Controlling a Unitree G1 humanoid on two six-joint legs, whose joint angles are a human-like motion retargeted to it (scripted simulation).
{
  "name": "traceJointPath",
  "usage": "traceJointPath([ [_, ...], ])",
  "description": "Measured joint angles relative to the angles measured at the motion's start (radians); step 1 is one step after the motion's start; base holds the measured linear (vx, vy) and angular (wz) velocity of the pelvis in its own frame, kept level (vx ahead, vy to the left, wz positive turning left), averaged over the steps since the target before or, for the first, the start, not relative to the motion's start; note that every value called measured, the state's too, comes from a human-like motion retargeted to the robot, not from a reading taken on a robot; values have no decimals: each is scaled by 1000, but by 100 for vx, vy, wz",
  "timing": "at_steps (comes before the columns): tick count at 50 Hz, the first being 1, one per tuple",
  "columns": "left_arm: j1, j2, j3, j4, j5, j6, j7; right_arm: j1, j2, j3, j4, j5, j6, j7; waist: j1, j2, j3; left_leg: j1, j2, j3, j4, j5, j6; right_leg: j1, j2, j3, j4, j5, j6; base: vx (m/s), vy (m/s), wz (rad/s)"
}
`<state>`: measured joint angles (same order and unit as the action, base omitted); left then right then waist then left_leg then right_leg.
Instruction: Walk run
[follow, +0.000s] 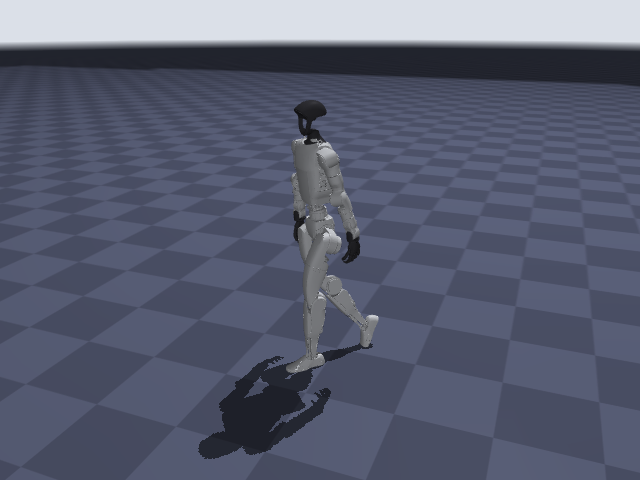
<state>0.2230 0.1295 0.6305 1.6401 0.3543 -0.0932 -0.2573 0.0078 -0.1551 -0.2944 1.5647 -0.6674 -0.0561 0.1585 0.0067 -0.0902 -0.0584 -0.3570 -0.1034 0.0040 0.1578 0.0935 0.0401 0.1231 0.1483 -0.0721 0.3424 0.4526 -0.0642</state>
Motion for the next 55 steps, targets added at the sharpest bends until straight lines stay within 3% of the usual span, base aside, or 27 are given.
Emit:
traceJointPath([
  [3, -76, 27, -23, 2, -83, 14, -13, 35, -10, 38, 87, -36, 9, 21, -48, -1, 27, 93, 1, 61, 26, -72, 44, -136, -4, -5, 388, 71, 67, 96, -26, -32],
  [5, -137, 45, -44, -7, -130, 20, -14, 49, -9, 31, 110, -95, 24, 67, -49, 69, 14, 119, 72, 22, 12, -100, 44, -200, 30, -55, 396, 71, 39, 54, -15, -100],
  [7, -198, 55, -74, -20, -156, 15, -14, 79, -14, 10, 103, -148, 42, 104, -55, 98, 16, 155, 100, 59, 7, -124, 46, -278, -1, -93, 454, -65, -17, 65, -13, -84],
  [10, -282, 64, -111, -74, -133, -4, -24, 123, -19, -10, 85, -138, 34, 104, -142, 133, 27, 218, 103, 60, -23, -141, 54, -405, -4, -106, 456, -233, -2, 63, -12, 48],
  [13, -344, 78, -146, -150, -112, -32, -49, 150, -24, -23, 74, -81, 12, 58, -224, 134, 28, 278, 66, 56, -53, -164, 67, -502, -66, -119, 333, -334, 62, 67, -17, 40],
  [18, -413, 123, -190, -246, -109, -87, -63, 159, -11, -78, 82, 14, 18, 23, -286, 97, 37, 411, -12, 97, -102, -217, 80, -576, -177, -118, -6, -343, 92, 64, -21, -24],
  [22, -436, 133, -190, -262, -113, -121, -49, 150, 4, -143, 95, 54, 9, 56, -333, 112, 28, 489, -21, 112, -116, -253, 60, -618, -200, -114, -263, -349, 108, 67, -23, -8],
  [25, -435, 123, -191, -241, -117, -122, -54, 145, 15, -179, 108, 86, -3, 66, -358, 145, 19, 519, 1, 111, -95, -249, 32, -608, -201, -198, -336, -342, 48, 72, -32, 7],
  [27, -421, 108, -194, -216, -103, -118, -67, 142, 16, -193, 123, 113, -4, 62, -370, 158, 7, 534, 8, 100, -65, -210, 6, -582, -217, -299, -292, -334, -12, 76, -38, 28],
  [28, -408, 99, -196, -202, -90, -119, -74, 140, 16, -202, 132, 122, -3, 58, -381, 160, 0, 543, 9, 91, -46, -177, -13, -568, -240, -377, -281, -300, -7, 93, -52, 44],
  [30, -368, 78, -198, -173, -54, -124, -81, 143, 14, -215, 135, 125, 2, 55, -394, 174, -16, 550, 32, 82, 3, -62, -63, -557, -215, -274, -256, -281, -35, 90, -51, 23],
  [33, -284, 42, -218, -123, 0, -127, -51, 130, 4, -208, 135, 123, 10, 62, -382, 177, -34, 510, 63, 97, 177, 204, -140, -513, -200, -214, -203, -376, -85, 91, -51, -28],
  [35, -228, 27, -225, -83, 29, -134, -14, 97, -5, -185, 135, 115, 8, 60, -377, 133, -34, 454, 50, 118, 361, 323, -147, -463, -217, -195, -203, -415, -110, 69, -42, -58],
  [37, -190, 21, -224, -43, 58, -136, 13, 56, -5, -157, 96, 106, 4, 54, -365, 97, -30, 372, 30, 119, 541, 398, -94, -418, -211, -154, -209, -449, -128, 67, -41, -86],
  [40, -126, 3, -197, -11, 120, -115, 52, 0, -4, -112, 4, 89, -4, 40, -452, 113, -2, 206, 42, -18, 772, 231, -69, -337, -185, -225, -251, -469, -141, 56, -34, 5],
  [42, -76, -16, -145, 2, 145, -111, 73, -40, -8, -71, -54, 68, -15, 19, -296, 59, -10, 165, 39, 107, 740, 147, -52, -308, -152, -37, -253, -490, -147, 61, -37, -299],
  [46, 6, -29, -92, 37, 122, -96, 44, -110, -20, -19, -150, 50, -53, -11, -226, 30, 24, 44, 58, 106, 619, -19, -29, -244, -87, 58, -268, -499, -178, 57, -28, -177],
  [51, 79, -45, -35, 60, 120, -48, 5, -184, -53, 10, -198, 69, -71, -15, -170, 58, 59, -24, 109, 126, 213, -20, -39, -158, 1, 118, -281, -534, -198, 63, -16, -116],
  [53, 94, -50, -26, 60, 120, -35, 2, -202, -64, 8, -198, 81, -71, -16, -156, 67, 70, -53, 98, 107, 61, -25, -32, -120, 19, 135, -284, -552, -198, 73, -9, -87],
  [55, 98, -50, -25, 60, 124, -30, 5, -211, -71, -1, -188, 96, -68, -16, -145, 68, 72, -76, 61, 26, -82, -38, -61, -87, 23, 135, -286, -571, -198, 76, -9, -63],
])
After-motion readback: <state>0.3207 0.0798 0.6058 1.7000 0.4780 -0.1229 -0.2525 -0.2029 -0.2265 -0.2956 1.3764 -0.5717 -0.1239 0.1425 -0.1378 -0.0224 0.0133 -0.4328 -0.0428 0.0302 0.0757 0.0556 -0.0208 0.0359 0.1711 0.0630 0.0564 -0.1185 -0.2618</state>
